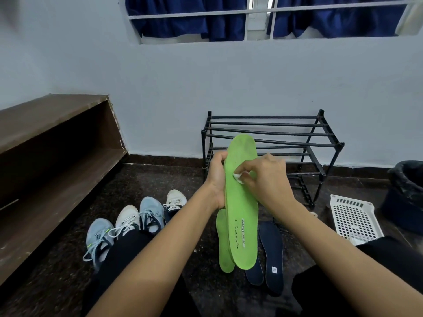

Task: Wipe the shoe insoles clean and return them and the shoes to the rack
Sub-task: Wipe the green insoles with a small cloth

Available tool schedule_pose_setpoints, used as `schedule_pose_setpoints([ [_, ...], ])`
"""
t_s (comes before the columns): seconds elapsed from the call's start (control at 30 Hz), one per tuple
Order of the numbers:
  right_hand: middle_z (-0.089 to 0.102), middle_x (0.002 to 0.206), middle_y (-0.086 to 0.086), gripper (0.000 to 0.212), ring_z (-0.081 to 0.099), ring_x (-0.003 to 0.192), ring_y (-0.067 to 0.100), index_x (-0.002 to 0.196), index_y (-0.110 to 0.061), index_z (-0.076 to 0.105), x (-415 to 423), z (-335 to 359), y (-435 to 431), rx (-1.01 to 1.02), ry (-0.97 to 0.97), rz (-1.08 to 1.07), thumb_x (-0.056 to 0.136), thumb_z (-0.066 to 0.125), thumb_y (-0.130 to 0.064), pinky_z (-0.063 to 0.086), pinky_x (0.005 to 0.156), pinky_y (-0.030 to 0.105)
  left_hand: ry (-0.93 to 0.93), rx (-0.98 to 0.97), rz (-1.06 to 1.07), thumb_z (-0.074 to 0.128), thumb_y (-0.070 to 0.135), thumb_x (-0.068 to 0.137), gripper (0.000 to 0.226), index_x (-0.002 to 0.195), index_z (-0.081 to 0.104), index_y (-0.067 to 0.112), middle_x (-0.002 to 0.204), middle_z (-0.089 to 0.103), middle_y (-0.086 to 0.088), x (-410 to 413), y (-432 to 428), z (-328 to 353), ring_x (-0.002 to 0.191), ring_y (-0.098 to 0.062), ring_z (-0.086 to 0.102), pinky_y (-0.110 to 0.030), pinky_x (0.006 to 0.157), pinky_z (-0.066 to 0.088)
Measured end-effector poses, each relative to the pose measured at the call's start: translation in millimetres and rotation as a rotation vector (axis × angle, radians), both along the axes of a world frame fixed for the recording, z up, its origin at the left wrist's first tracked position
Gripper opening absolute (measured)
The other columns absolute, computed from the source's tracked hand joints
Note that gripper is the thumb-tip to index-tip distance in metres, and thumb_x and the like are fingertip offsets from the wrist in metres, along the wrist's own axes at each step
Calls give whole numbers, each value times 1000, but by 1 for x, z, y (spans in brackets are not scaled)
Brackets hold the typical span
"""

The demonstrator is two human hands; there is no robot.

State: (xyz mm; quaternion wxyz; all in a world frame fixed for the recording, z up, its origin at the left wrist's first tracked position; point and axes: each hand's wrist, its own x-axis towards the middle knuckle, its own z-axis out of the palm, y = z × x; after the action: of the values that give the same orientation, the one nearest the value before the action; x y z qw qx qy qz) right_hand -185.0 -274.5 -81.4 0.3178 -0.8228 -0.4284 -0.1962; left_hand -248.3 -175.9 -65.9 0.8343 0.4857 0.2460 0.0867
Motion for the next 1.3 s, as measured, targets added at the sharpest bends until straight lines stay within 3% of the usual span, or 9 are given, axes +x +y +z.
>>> schedule_pose_setpoints([
  [0.2,66,60,-8,16,57,72,23,69,-29,73,-19,-6,-5,-20,-13,136,65,81,-16,38,72,41,0,-56,58,36,45,87,45,61,55,12,58,54,-4,-1,10,2,48,-19,48,-23,51,36],
  [0.4,68,76,-10,7,50,88,18,84,-35,74,-6,7,-11,-120,4,-34,81,69,-31,20,74,35,-26,-14,3,33,49,89,48,70,60,14,64,57,-6,0,-2,2,53,-20,52,-24,55,41],
  [0.53,70,81,-5,13,51,91,22,87,-34,73,14,12,-16,-102,-16,-165,85,64,-25,21,78,38,-52,-44,-111,28,56,94,61,77,68,13,66,65,-10,2,-15,1,53,-23,61,-32,63,47],
  [0.67,68,73,-4,14,51,84,24,82,-30,74,19,8,-13,-41,-34,-173,82,66,-19,21,72,36,-74,-47,-135,33,50,93,53,76,66,12,67,64,-9,1,-14,4,54,-23,59,-30,61,49],
  [0.87,68,63,-5,8,55,69,23,74,-24,76,-1,2,-10,-31,24,103,72,77,-16,46,71,42,-70,-43,-28,39,47,89,47,68,62,12,63,59,-6,-2,3,5,53,-20,54,-24,55,42],
  [1.0,68,65,-5,9,56,72,25,72,-28,75,-14,-4,-8,-79,-24,138,70,74,-19,41,71,41,-65,-59,-15,38,49,89,47,74,58,10,70,57,-7,-4,9,5,58,-21,51,-23,54,40],
  [1.13,68,66,-9,9,56,74,20,72,-31,74,-6,-3,-9,-59,65,128,75,72,-22,44,76,44,-55,-40,-3,35,47,88,43,71,53,13,69,52,-6,-4,6,3,57,-19,47,-24,52,37],
  [1.23,69,70,-8,9,58,78,21,78,-33,74,3,1,-9,-63,16,32,79,70,-25,40,77,40,-53,-15,-57,34,47,89,47,69,58,13,62,57,-6,-4,-1,2,53,-20,51,-25,55,40],
  [1.3,69,75,-8,11,54,84,20,84,-34,74,13,6,-11,-70,0,-72,83,66,-26,30,77,36,-70,-38,-121,32,51,90,53,77,64,11,69,62,-10,-5,-6,2,56,-24,57,-31,62,46],
])
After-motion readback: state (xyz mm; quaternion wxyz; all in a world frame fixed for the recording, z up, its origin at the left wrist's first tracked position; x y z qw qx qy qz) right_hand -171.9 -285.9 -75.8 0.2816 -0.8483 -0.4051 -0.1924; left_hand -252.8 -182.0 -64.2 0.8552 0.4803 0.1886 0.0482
